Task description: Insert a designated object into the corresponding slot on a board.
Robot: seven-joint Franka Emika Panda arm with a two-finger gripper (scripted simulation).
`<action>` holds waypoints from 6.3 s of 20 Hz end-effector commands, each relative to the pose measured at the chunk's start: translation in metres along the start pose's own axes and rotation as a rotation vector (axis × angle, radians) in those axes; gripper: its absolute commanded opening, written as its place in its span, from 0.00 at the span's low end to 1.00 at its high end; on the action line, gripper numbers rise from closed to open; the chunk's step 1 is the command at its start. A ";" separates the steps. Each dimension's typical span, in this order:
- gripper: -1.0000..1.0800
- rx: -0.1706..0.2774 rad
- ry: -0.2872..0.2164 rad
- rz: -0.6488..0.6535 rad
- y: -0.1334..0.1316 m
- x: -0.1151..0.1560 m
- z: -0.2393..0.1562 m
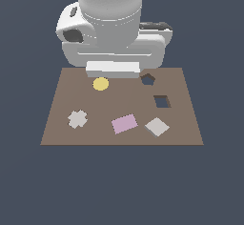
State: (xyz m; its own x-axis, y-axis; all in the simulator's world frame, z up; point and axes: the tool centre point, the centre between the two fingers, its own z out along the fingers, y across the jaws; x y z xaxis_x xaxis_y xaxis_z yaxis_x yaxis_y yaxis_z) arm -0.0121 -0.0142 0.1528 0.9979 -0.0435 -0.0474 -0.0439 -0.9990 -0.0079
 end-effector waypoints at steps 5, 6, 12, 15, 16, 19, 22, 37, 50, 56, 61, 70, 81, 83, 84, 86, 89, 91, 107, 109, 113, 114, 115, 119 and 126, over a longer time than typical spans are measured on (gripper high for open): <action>0.96 0.000 0.001 -0.014 -0.001 0.002 0.002; 0.96 -0.001 0.001 -0.022 -0.002 0.004 0.003; 0.96 -0.003 0.005 -0.106 -0.009 0.019 0.013; 0.96 -0.004 0.009 -0.175 -0.016 0.031 0.021; 0.96 -0.005 0.010 -0.202 -0.019 0.035 0.024; 0.96 -0.008 0.014 -0.294 -0.031 0.050 0.035; 0.96 -0.011 0.020 -0.404 -0.046 0.066 0.048; 0.96 -0.026 0.040 -0.812 -0.116 0.109 0.094; 0.96 -0.027 0.041 -0.851 -0.124 0.111 0.112; 0.00 -0.028 0.041 -0.854 -0.124 0.111 0.119; 0.00 -0.028 0.041 -0.854 -0.124 0.111 0.119; 0.00 -0.028 0.041 -0.866 -0.124 0.111 0.118; 0.00 -0.032 0.039 -1.031 -0.133 0.111 0.118; 0.00 -0.033 0.039 -1.082 -0.136 0.110 0.117; 0.00 -0.034 0.038 -1.110 -0.137 0.110 0.117; 0.00 -0.035 0.038 -1.170 -0.140 0.109 0.117; 0.00 -0.038 0.036 -1.272 -0.146 0.107 0.117; 0.00 -0.039 0.035 -1.349 -0.149 0.106 0.117; 0.00 -0.055 0.023 -2.047 -0.175 0.078 0.115; 0.00 -0.057 0.021 -2.134 -0.176 0.074 0.115; 0.00 -0.060 0.017 -2.308 -0.179 0.064 0.115; 0.00 -0.061 0.016 -2.352 -0.179 0.062 0.114; 0.00 -0.062 0.015 -2.395 -0.179 0.060 0.114; 0.00 -0.066 0.010 -2.566 -0.178 0.050 0.114; 0.00 -0.071 0.000 -2.857 -0.174 0.035 0.114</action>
State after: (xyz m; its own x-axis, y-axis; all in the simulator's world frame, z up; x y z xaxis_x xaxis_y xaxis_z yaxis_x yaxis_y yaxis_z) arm 0.0280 0.1602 0.0384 -0.9246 0.3809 -0.0005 0.3809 0.9246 0.0011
